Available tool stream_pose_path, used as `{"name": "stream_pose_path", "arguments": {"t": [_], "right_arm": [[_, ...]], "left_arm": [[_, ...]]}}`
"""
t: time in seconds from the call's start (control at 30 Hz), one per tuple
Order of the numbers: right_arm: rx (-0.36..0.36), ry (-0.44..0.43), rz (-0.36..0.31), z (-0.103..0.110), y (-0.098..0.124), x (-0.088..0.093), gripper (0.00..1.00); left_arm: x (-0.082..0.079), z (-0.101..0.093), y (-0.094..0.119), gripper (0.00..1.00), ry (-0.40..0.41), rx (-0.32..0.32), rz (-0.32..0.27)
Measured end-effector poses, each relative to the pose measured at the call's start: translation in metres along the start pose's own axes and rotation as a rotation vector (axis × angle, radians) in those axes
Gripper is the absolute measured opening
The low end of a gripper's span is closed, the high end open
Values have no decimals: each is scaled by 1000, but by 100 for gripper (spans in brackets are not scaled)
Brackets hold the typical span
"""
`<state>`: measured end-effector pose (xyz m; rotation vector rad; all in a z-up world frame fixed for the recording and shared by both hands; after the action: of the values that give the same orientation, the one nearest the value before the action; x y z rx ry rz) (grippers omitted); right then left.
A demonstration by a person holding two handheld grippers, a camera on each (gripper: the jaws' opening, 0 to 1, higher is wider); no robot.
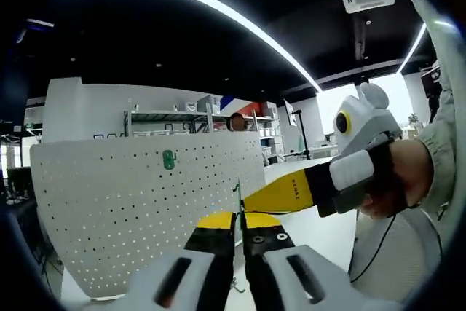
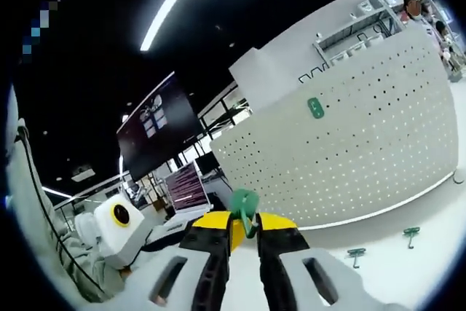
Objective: Insert the hook assembly into the mounting plate slot until the hook locks in place.
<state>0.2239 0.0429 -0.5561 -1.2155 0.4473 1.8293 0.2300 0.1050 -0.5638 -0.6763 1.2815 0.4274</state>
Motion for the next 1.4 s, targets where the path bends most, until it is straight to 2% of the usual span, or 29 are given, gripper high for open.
{"name": "stream_pose_path", "arguments": {"t": [0.27, 0.4, 0.47, 0.5, 0.7, 0.83, 1.0, 1.03, 1.1, 1.23, 1.33, 1.4], "right_arm": [[-7, 2, -10, 0, -3, -1, 6], [-20, 119, 0, 4, -4, -2, 3], [-37, 99, 13, 8, -5, -1, 2], [-31, 181, 12, 6, -4, -3, 2], [-30, 217, 12, 9, -4, -1, 1], [-22, 223, 22, 8, -3, 2, 1], [-12, 227, 15, 7, -1, 1, 1], [-12, 226, 15, 7, -1, 0, 1], [-11, 229, 13, 7, 0, 0, 1], [1, 236, 13, 2, 2, -1, 1], [11, 248, 11, -3, 3, -3, 1], [22, 256, 6, -9, 4, -6, 1]], "left_arm": [[-1, 2, 0, 3, 6, -7, -6], [0, 1, 0, 3, 13, 3, -4], [1, 1, 0, 3, 19, 1, 1], [0, 1, 0, 3, 24, 3, -4], [1, 1, 0, 5, 32, 3, 1], [5, -1, 0, 8, 30, 15, 25], [17, -7, 5, 14, 40, 33, 91], [22, -7, 9, 16, 46, 31, 129], [28, -8, 13, 20, 76, 33, 153], [47, -7, 29, 32, 123, 7, 254], [58, -6, 41, 35, 137, -9, 311], [62, -4, 47, 36, 146, -27, 323]]}}
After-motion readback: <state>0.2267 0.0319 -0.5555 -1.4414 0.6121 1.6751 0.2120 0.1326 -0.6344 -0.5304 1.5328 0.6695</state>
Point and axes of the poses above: the point that each gripper's makers call its tool centre point, and the gripper's own axes: y roughly backward along the fingers, z roughly to its left, x roughly out of its underside, the point moved 4 cm from there along y, roughly backward along the fingers, and after that the axes turned 9 degrees about -z, right-handed, at the moved point
